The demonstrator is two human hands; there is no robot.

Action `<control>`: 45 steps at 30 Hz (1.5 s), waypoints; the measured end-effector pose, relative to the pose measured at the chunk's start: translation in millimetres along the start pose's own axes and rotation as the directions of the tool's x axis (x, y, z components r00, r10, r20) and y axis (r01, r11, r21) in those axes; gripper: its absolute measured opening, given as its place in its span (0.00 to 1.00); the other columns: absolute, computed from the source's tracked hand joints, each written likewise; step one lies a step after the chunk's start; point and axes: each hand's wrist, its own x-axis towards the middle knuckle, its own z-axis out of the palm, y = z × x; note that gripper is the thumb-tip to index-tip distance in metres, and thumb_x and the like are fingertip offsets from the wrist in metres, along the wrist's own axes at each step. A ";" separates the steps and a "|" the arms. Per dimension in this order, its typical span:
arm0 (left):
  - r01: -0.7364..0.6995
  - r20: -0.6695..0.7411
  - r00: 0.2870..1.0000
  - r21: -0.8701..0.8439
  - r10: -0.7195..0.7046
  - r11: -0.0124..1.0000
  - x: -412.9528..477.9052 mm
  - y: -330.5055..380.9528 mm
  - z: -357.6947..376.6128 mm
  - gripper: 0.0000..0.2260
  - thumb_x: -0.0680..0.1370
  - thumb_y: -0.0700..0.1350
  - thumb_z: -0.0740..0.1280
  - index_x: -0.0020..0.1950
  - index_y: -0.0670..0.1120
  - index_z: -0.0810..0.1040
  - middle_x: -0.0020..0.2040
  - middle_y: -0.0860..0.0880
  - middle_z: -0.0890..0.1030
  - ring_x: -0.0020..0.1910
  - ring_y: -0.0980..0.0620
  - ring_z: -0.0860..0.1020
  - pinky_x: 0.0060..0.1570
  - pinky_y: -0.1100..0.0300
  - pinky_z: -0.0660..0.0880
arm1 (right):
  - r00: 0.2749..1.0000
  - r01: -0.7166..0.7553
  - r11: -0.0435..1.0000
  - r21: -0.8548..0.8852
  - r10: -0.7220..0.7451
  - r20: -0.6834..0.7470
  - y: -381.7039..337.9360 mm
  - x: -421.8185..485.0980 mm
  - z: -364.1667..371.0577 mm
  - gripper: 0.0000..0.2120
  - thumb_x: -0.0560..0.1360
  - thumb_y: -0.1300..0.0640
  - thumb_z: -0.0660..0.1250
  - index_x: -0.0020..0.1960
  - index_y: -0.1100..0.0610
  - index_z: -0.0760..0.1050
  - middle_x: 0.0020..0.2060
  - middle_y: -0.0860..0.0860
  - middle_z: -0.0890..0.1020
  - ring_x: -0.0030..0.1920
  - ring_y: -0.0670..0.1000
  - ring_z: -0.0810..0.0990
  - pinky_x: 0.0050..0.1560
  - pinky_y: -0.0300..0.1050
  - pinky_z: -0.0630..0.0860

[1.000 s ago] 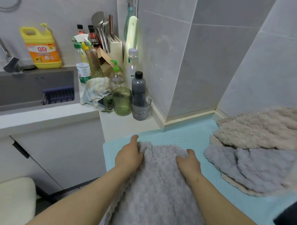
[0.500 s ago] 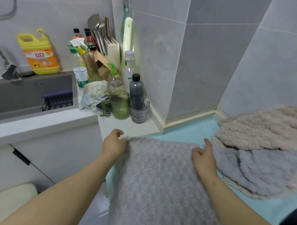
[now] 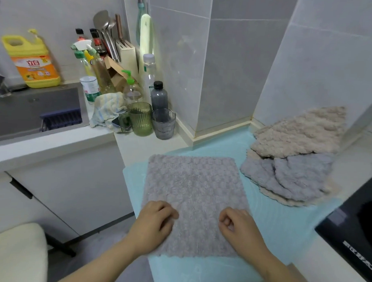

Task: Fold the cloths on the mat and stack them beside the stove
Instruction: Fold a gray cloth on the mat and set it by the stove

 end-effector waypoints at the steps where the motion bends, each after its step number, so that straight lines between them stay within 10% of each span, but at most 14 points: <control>1: -0.031 0.007 0.999 0.003 0.031 1.000 -4.0 -1.0 -0.2 0.09 0.73 0.54 0.60 0.49 0.57 0.76 0.50 0.58 0.77 0.51 0.59 0.70 0.53 0.65 0.67 | 0.999 0.033 0.999 -0.005 -0.033 0.016 2.6 -6.6 0.9 0.05 0.72 0.52 0.66 0.40 0.44 0.70 0.36 0.37 0.72 0.43 0.43 0.70 0.44 0.34 0.66; 7: -0.140 0.162 0.979 0.075 0.127 0.987 -35.6 -2.6 -0.7 0.30 0.67 0.76 0.56 0.62 0.60 0.65 0.70 0.58 0.63 0.70 0.59 0.57 0.69 0.58 0.54 | 0.989 0.078 0.996 -0.036 -0.073 0.128 8.9 -33.5 1.5 0.30 0.57 0.30 0.56 0.55 0.40 0.73 0.54 0.31 0.64 0.58 0.34 0.61 0.59 0.29 0.53; 11: -0.249 0.133 0.966 0.263 0.220 0.932 -42.5 -5.2 -2.9 0.26 0.71 0.73 0.53 0.61 0.58 0.69 0.66 0.52 0.74 0.66 0.52 0.71 0.63 0.52 0.69 | 0.981 0.109 0.990 -0.095 -0.092 0.173 10.3 -39.0 0.6 0.35 0.57 0.28 0.54 0.61 0.39 0.70 0.60 0.34 0.60 0.63 0.36 0.56 0.63 0.35 0.50; 16: -0.276 0.003 0.958 0.261 0.285 0.925 -48.2 -0.2 -2.8 0.09 0.76 0.56 0.58 0.52 0.54 0.71 0.56 0.52 0.81 0.57 0.51 0.79 0.58 0.62 0.72 | 0.992 0.122 0.988 -0.099 -0.118 0.049 10.8 -41.4 7.4 0.32 0.62 0.30 0.51 0.60 0.42 0.75 0.60 0.35 0.65 0.63 0.37 0.60 0.63 0.36 0.52; 21: -0.325 -0.057 0.929 0.343 0.365 0.881 -47.5 7.3 -6.4 0.04 0.77 0.46 0.59 0.47 0.51 0.74 0.47 0.52 0.83 0.44 0.53 0.82 0.42 0.65 0.78 | 0.940 0.281 0.911 -0.303 -0.325 -0.105 16.0 -43.1 16.6 0.13 0.69 0.45 0.59 0.48 0.45 0.79 0.49 0.44 0.82 0.50 0.45 0.78 0.47 0.42 0.78; 26: -0.207 0.057 0.978 0.359 0.201 0.910 -45.0 7.4 -17.6 0.28 0.55 0.42 0.78 0.49 0.53 0.70 0.37 0.59 0.78 0.28 0.59 0.74 0.24 0.70 0.63 | 0.904 0.336 0.817 -0.468 -0.419 -0.083 20.1 -43.9 25.3 0.19 0.65 0.59 0.55 0.53 0.51 0.75 0.47 0.51 0.85 0.46 0.51 0.84 0.43 0.49 0.82; 31: -0.099 0.032 0.995 0.221 0.095 0.970 -37.5 0.3 -20.6 0.14 0.66 0.47 0.58 0.50 0.57 0.67 0.44 0.60 0.80 0.33 0.57 0.78 0.24 0.65 0.71 | 0.883 0.382 0.794 -0.472 -0.465 -0.068 26.9 -42.5 22.3 0.25 0.58 0.63 0.70 0.54 0.51 0.76 0.47 0.49 0.85 0.45 0.49 0.84 0.42 0.45 0.81; 35: 0.047 0.057 0.997 0.084 -0.052 0.995 -31.9 1.0 -25.7 0.24 0.65 0.55 0.47 0.58 0.56 0.69 0.56 0.63 0.73 0.43 0.58 0.75 0.41 0.61 0.74 | 0.893 0.326 0.820 -0.470 -0.431 -0.132 21.4 -39.0 18.7 0.20 0.53 0.64 0.73 0.44 0.51 0.84 0.41 0.46 0.85 0.40 0.45 0.84 0.38 0.36 0.79; 45: 0.175 0.024 0.984 -0.025 -0.174 0.984 -30.0 5.0 -32.1 0.09 0.81 0.44 0.56 0.58 0.51 0.73 0.44 0.53 0.78 0.40 0.54 0.74 0.39 0.67 0.68 | 0.884 0.149 0.851 -0.503 -0.342 -0.318 5.4 -37.1 14.4 0.12 0.65 0.58 0.53 0.36 0.52 0.75 0.27 0.44 0.75 0.25 0.45 0.73 0.26 0.34 0.56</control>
